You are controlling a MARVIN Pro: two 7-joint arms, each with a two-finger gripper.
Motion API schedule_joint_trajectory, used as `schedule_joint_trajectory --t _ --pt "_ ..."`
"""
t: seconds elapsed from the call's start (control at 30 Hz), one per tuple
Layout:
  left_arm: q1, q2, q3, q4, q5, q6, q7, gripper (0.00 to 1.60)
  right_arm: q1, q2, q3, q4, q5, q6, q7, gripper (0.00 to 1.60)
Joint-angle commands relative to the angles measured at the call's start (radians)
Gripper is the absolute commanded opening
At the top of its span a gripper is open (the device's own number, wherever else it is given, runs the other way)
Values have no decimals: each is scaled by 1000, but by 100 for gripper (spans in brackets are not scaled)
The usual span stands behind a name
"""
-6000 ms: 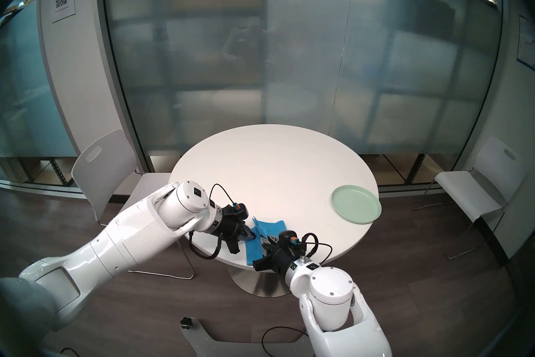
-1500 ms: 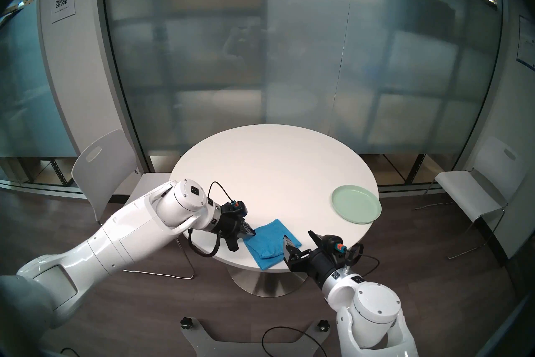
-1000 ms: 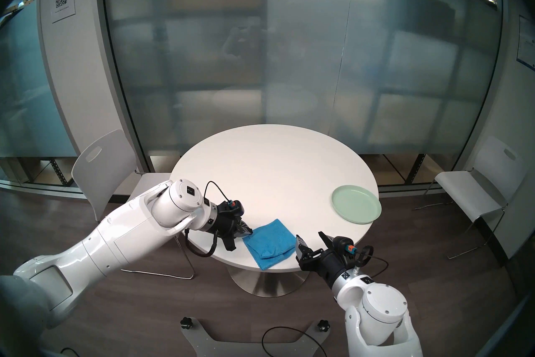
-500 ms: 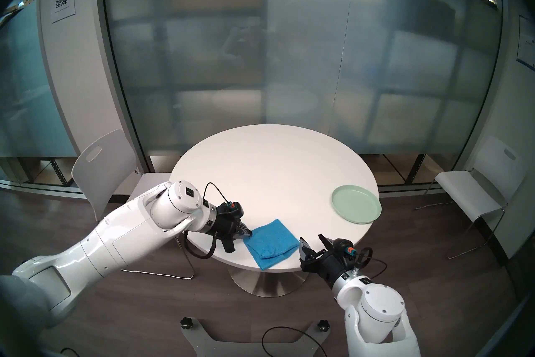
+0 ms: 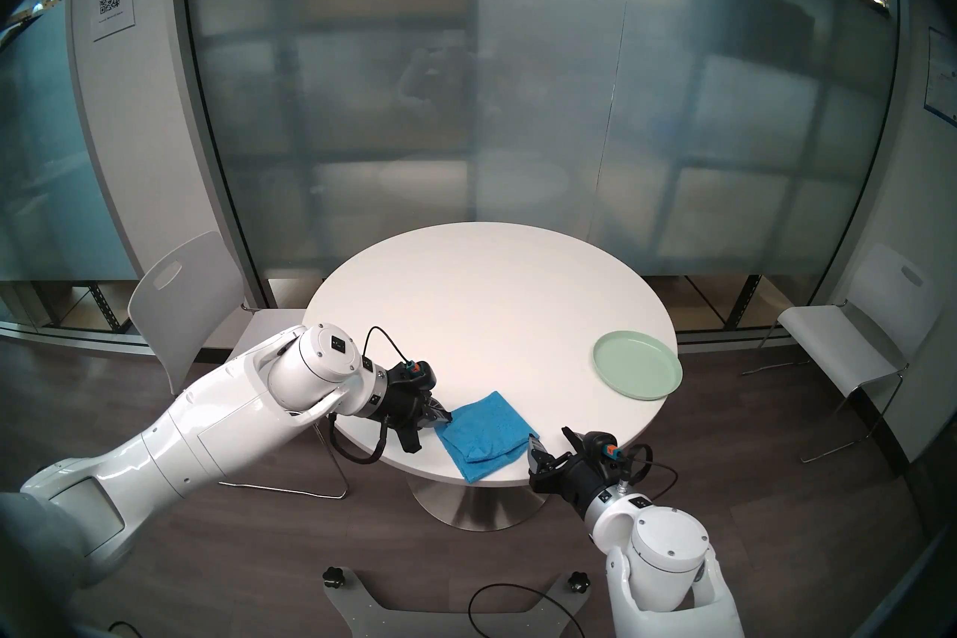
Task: Fold the napkin in half twice and place it beside the plate
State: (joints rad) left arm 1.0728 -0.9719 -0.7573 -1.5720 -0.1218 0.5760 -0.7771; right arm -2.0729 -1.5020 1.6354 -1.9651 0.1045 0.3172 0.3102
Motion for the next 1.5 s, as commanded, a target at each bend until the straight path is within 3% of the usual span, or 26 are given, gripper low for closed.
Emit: schedule_joint_trajectory --t 0.0,0.77,0.97,1.03,1.47 --pt "0 7 -14 -29 -8 2 4 18 32 -8 -9 3 3 -4 0 130" --pt "-2 19 -13 -27 -23 -1 16 18 95 -9 -45 83 -12 13 2 119" --pt "-7 18 -10 -23 -23 -2 16 18 105 -9 -56 94 -18 19 8 104" --pt "-9 17 -10 -22 -23 -2 16 18 109 -10 -58 100 -20 20 9 90" --pt "-16 13 -3 -16 -19 1 17 18 115 -11 -55 115 -23 16 19 66"
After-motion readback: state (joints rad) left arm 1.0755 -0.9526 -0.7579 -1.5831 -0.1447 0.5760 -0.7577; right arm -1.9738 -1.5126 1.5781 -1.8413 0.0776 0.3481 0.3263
